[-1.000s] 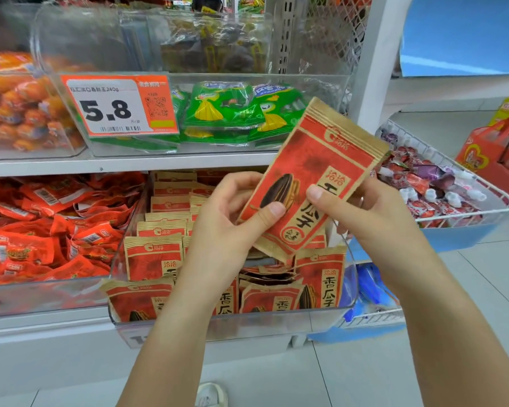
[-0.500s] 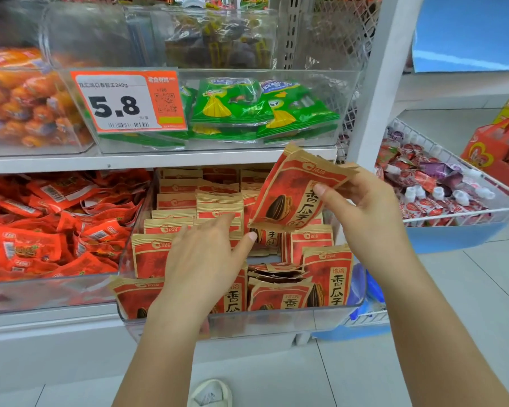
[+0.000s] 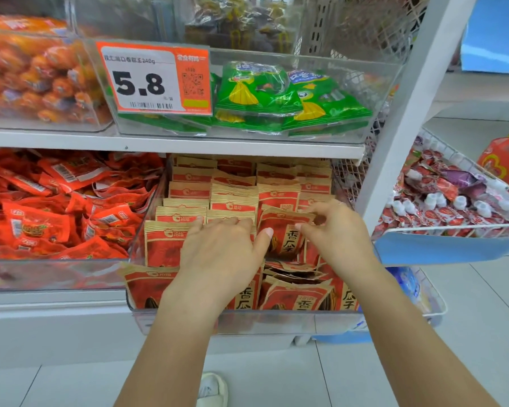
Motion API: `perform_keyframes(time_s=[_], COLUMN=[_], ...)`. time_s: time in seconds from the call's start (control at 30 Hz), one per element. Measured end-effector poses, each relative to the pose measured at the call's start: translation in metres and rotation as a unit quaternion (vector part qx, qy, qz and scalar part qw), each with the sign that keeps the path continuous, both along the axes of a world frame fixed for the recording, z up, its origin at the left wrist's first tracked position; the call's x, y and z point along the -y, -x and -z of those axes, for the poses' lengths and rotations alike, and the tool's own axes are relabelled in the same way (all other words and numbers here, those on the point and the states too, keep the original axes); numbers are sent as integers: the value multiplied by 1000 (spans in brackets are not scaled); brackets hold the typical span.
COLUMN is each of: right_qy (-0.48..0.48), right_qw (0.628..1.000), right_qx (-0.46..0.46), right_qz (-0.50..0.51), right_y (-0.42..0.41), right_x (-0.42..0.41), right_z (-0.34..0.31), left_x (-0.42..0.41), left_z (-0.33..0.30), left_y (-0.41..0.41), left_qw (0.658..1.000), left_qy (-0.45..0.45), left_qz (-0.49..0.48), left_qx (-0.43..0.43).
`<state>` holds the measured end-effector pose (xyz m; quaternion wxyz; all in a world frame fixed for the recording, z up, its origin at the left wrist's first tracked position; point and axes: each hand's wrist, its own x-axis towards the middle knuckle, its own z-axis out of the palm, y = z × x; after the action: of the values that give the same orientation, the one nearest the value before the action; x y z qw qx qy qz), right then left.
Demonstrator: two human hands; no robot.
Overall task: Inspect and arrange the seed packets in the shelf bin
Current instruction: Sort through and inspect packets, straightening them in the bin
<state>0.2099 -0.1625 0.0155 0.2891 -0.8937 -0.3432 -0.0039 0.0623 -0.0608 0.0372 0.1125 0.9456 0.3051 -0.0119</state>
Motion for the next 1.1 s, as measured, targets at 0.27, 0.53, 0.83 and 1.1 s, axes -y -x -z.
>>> perform_keyframes(time_s=[0.27,0.53,0.83,1.1], right_qy=[-23,85,193,190], right_qw=[993,975,971,969], right_qx=[-115,-164,-50,-104], right_qz=[-16,-120,-133,-117], right_y=[6,14,28,22], right_x=[1,29,19,10], right_z=[-15,-49,-47,-33], left_x=[0,0,1,0], left_z=[1,1,1,2], left_y=[-1,1,-1,-2], left_qw=[1000,1000,1000,1000], left_qy=[-4,-5,-9,-17], left_qz=[-3,-6,-9,-9], left_qx=[4,17,27,25])
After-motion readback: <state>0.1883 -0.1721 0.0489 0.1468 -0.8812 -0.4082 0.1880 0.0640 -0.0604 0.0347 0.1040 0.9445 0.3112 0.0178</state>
